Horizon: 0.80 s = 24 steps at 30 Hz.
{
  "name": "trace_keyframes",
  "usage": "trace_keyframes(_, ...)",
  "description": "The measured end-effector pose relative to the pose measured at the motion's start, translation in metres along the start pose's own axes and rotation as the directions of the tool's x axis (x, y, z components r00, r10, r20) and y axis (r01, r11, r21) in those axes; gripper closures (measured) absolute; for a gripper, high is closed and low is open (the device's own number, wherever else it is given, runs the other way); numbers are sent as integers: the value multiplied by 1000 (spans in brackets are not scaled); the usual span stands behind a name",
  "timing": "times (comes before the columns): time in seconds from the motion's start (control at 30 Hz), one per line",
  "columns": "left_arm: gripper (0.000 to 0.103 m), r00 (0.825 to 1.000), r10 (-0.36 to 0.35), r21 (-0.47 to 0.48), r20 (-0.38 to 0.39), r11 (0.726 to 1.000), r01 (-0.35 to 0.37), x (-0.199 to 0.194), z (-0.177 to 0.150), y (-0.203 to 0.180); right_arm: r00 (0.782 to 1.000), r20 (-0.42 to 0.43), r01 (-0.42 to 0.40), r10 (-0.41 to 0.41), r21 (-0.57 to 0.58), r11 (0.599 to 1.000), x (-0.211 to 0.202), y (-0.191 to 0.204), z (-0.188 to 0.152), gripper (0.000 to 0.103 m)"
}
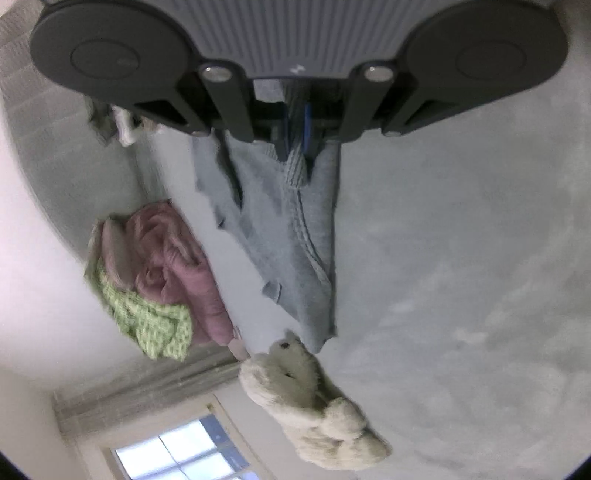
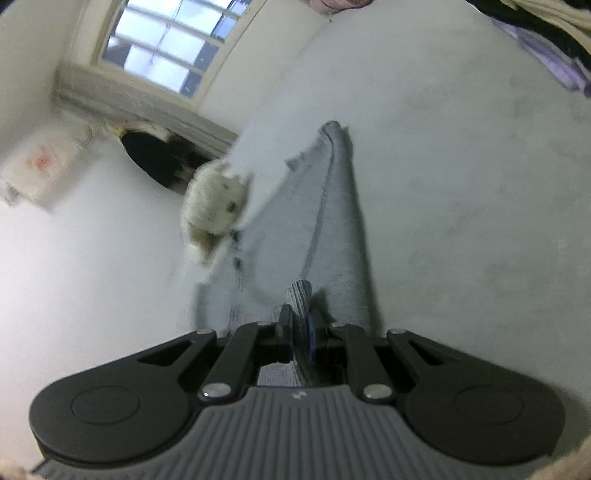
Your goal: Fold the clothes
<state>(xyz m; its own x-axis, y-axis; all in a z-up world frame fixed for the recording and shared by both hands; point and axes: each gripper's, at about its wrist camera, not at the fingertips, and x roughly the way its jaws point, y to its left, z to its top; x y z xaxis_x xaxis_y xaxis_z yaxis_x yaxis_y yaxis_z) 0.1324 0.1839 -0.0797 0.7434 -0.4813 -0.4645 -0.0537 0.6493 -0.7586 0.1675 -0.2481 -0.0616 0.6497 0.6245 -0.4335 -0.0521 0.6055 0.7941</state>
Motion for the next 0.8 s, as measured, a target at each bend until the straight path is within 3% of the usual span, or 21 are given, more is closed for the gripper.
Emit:
trace_keyframes(0.13, 80, 995, 64, 100, 75, 992, -72, -11, -1, -24, 997, 51, 62, -57, -100, 993, -7, 18, -4, 83)
trace_keyframes(0.27, 77, 979, 89, 194, 181, 973, -125, -27, -3, -46, 983, 146, 140, -108, -235, 962, -19, 43, -10, 69)
trace_keyframes(0.43, 77, 989, 62, 316, 135, 943, -102, -16, -17, -62, 983, 128, 173, -130, -429, 887, -6, 68, -29, 69)
trace_keyframes(0.53, 78, 989, 106, 332, 99, 934, -133, -6, -22, -54, 982, 87, 186, -165, -471, 862, 7, 64, -37, 71)
trace_keyframes(0.57, 78, 989, 121, 337, 88, 930, -144, -3, -24, -50, 979, 86, 205, -188, -482, 852, 10, 60, -38, 76)
trace_keyframes(0.6, 87, 988, 129, 336, 89, 929, -152, -3, -23, -46, 976, 86, 218, -202, -490, 844, 11, 56, -37, 81)
trace_keyframes(0.7, 91, 987, 135, 267, 91, 951, -154, -10, -13, -38, 976, 82, 217, -202, -446, 868, 7, 49, -30, 83)
trace_keyframes(0.77, 90, 989, 108, 221, 103, 967, -129, -20, -9, -39, 980, 79, 200, -183, -409, 890, 1, 51, -27, 79)
trace_keyframes(0.8, 90, 990, 86, 212, 111, 971, -108, -25, -8, -41, 983, 77, 186, -169, -395, 900, -1, 54, -27, 71)
